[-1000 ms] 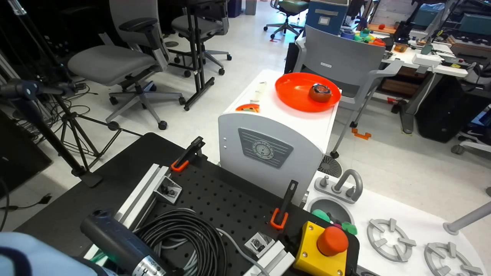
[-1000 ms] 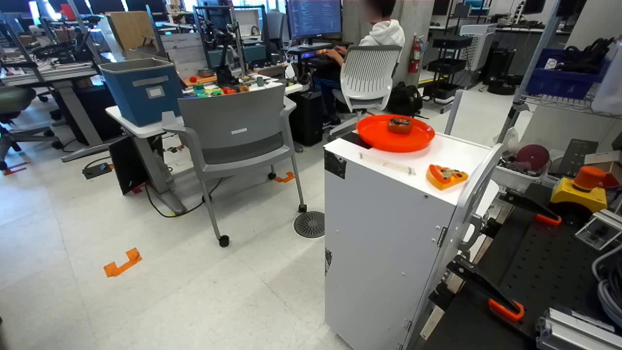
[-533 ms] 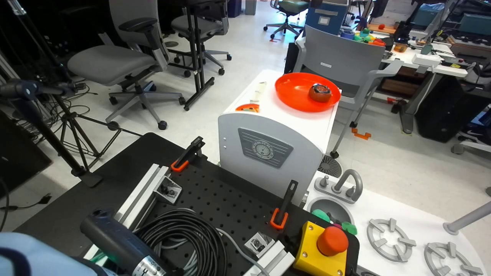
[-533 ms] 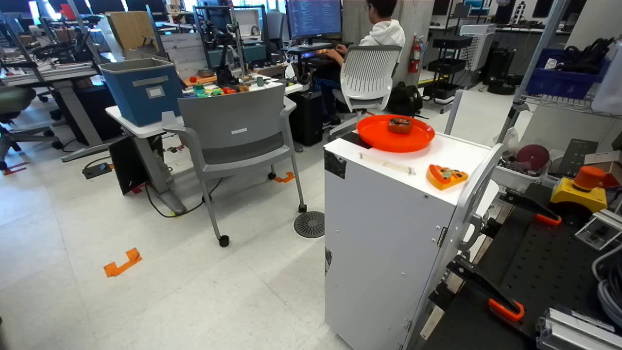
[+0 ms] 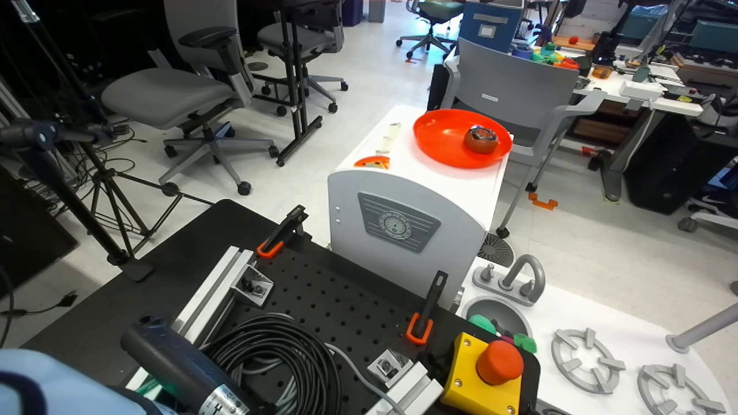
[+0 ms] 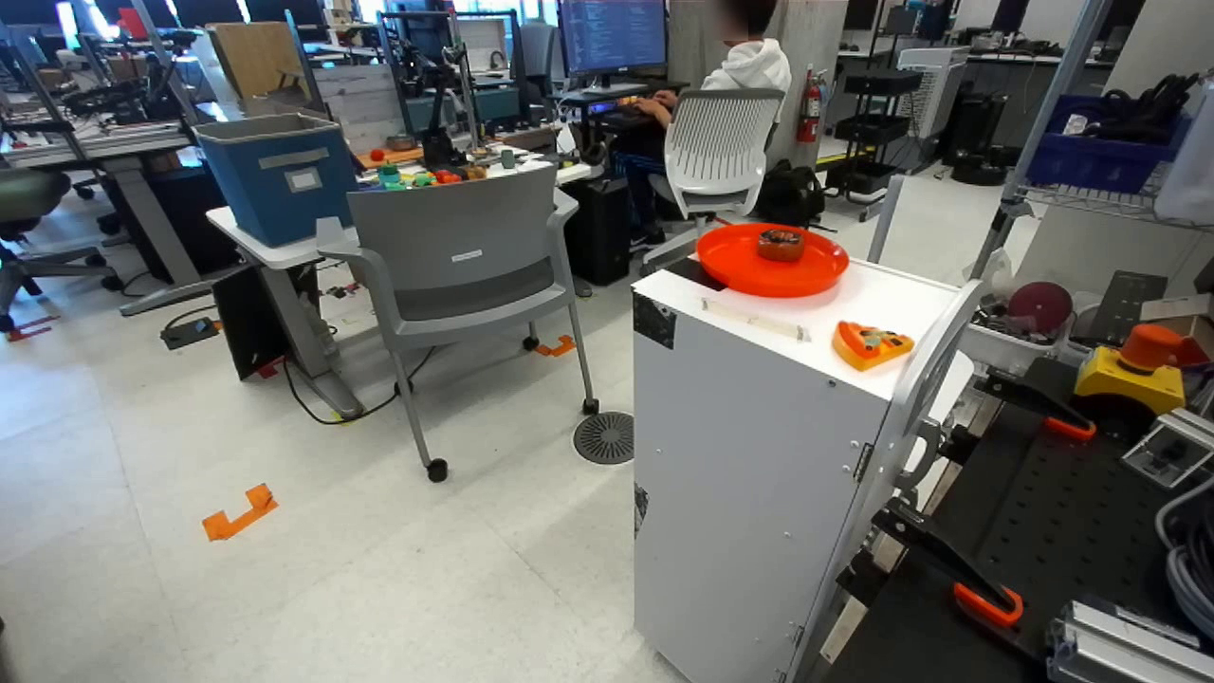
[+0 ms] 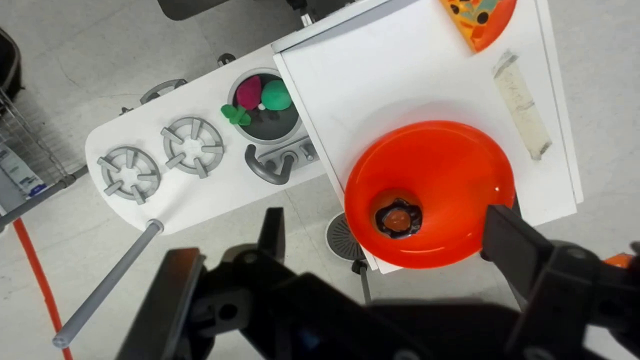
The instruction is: Remove the donut from the plate
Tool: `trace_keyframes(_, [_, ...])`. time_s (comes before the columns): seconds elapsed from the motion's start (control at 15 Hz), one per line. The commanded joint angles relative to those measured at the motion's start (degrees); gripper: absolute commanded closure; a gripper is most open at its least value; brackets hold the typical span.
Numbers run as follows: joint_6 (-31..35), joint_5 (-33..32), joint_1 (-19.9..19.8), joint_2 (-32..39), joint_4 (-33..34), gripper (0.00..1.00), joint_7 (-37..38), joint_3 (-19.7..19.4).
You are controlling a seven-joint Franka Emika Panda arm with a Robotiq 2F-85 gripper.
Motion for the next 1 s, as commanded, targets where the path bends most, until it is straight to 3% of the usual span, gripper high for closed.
trace_keyframes(0.0, [1.84,2.98,0.03,2.81,3.14,0.0,-0.86,-0.39])
trace_keyframes(0.93, [-1.12,8.6,-0.08,9.49,11.34,0.0,0.12,-1.05])
